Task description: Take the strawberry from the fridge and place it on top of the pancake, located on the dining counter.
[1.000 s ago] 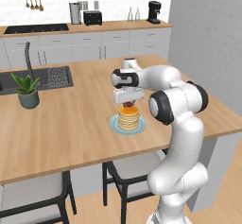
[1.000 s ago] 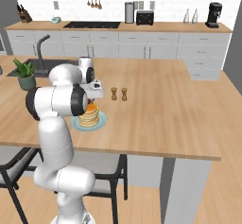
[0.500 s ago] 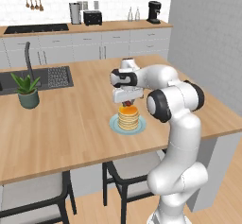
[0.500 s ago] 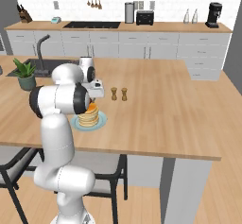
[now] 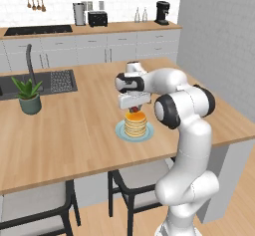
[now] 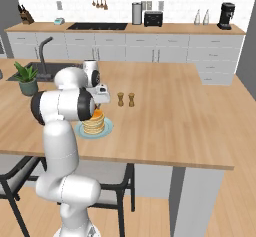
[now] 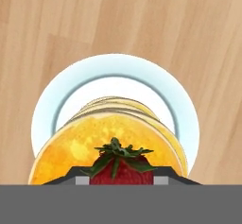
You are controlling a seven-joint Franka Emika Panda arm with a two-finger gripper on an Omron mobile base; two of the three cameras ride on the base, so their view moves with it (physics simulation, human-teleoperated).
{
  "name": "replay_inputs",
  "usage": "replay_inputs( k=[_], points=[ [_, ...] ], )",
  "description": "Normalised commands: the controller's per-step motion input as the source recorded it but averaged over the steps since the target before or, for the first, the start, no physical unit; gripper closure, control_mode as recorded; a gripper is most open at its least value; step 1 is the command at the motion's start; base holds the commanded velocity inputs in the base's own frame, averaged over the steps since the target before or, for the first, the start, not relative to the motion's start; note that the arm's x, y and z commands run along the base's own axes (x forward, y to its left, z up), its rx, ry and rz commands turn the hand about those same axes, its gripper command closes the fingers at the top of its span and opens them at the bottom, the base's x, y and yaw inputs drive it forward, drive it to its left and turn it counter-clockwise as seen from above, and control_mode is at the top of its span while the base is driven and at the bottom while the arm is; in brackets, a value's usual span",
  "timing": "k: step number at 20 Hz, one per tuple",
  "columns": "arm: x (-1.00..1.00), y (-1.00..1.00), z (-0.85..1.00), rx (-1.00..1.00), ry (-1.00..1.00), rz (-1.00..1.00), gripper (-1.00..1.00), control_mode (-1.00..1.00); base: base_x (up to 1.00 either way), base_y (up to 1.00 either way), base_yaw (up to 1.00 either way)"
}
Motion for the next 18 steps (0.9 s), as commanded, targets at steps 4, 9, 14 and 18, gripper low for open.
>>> replay_inputs(
  k=[4, 9, 14, 18],
  points=[
    [-0.40, 0.00, -0.12, -0.01, -0.05, 0.00, 1.00, -1.00, 0.00, 0.00, 0.00],
    [-0.54, 0.00, 0.00, -0.01, -0.16, 0.00, 1.00, -1.00, 0.00, 0.00, 0.00],
    [-0.33, 0.00, -0.02, 0.00, -0.05, 0.00, 1.00, -1.00, 0.00, 0.00, 0.00],
    [0.22, -0.07, -0.01, 0.00, 0.00, 0.00, 1.00, -1.00, 0.00, 0.00, 0.00]
  ],
)
